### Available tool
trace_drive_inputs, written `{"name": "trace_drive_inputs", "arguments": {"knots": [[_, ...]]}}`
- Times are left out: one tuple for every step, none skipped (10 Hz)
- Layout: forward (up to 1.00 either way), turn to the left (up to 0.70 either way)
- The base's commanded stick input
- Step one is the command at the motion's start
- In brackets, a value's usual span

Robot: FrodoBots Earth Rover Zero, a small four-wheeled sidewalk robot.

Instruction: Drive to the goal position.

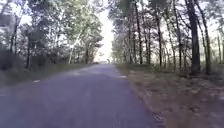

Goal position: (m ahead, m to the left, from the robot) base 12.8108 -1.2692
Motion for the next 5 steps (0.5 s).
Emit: {"name": "trace_drive_inputs", "arguments": {"knots": [[0.45, 0.00], [0.45, 0.00], [0.45, 0.00], [0.45, 0.00], [0.45, 0.12]]}}
